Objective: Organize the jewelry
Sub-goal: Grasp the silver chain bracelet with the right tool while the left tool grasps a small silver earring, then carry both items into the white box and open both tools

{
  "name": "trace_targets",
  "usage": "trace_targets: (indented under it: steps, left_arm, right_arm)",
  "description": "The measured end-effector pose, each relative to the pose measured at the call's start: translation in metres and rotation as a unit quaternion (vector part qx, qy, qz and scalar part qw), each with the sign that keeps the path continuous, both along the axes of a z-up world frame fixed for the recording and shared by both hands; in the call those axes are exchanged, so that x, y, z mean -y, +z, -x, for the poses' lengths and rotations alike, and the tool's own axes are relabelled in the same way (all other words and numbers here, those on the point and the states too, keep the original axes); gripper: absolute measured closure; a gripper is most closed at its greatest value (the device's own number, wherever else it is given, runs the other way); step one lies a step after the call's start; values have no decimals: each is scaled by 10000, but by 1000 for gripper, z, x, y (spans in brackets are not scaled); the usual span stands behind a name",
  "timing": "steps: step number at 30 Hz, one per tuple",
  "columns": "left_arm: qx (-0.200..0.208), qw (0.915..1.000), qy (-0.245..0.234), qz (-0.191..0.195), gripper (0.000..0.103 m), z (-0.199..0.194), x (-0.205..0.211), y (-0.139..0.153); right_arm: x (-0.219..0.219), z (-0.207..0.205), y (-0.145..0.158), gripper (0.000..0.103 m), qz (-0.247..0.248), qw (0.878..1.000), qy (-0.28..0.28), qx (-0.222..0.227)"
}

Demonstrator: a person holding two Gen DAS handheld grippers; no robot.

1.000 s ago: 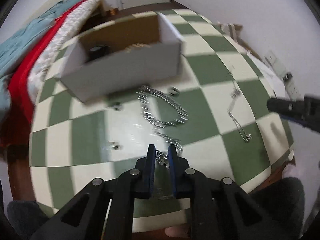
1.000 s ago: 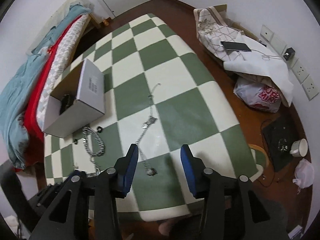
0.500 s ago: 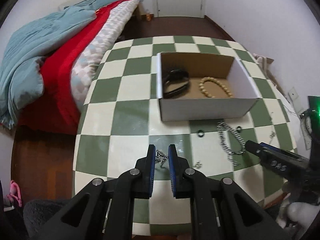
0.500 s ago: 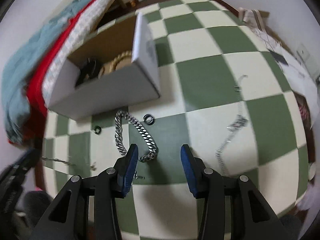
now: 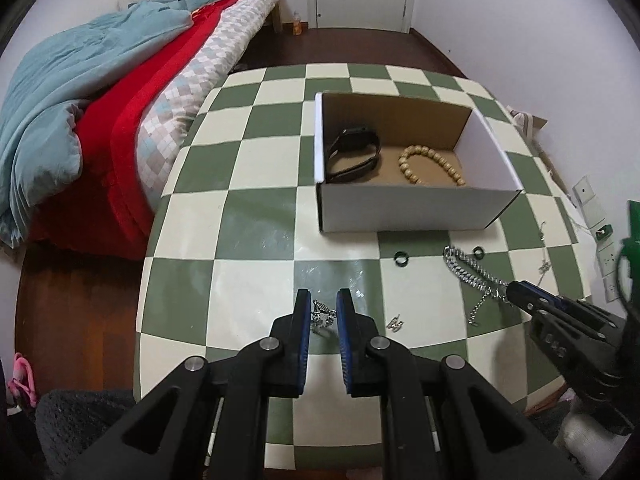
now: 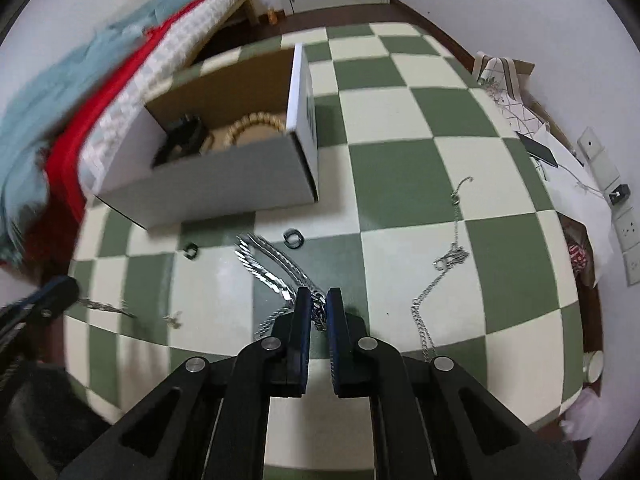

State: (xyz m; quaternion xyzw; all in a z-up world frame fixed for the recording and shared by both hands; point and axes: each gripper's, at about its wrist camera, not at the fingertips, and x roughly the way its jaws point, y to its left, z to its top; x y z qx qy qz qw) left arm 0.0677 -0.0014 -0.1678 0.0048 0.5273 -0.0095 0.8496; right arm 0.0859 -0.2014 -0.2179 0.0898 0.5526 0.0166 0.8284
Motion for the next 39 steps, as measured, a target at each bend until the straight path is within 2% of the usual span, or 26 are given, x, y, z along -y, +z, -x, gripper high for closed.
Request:
trace_targets:
  steps: [6, 14, 23, 27, 31, 35, 39]
  left_arm:
    - [202, 9997, -140, 93, 93, -1, 12, 24]
    - [479, 9982, -297, 181, 93, -6, 28, 57]
    - [734, 9946, -552, 487, 93, -36, 39, 102]
    - [675, 9934, -629, 675, 93, -64, 36, 115]
    - [483, 9938, -652, 759, 93, -95, 32, 113]
    - [215, 9948, -689, 723, 93, -121, 31, 97]
    - [-208, 9951, -719, 647, 93, -138, 28, 67]
  right_arm:
    - [-3, 7, 42, 95, -66, 9993, 135, 352]
    - [-2, -6, 94, 95, -225, 9963, 176, 811]
    - [-4, -37, 156, 95, -468, 9905, 290, 1258]
    - [-6, -60, 162, 95, -595, 9902, 338, 1219]
    - [-10, -85, 153, 95, -770, 9910, 411, 1017]
    - [-17, -110, 132, 95, -828, 9927, 512, 713]
    - [-23, -126, 109, 95, -791, 9941, 593, 451]
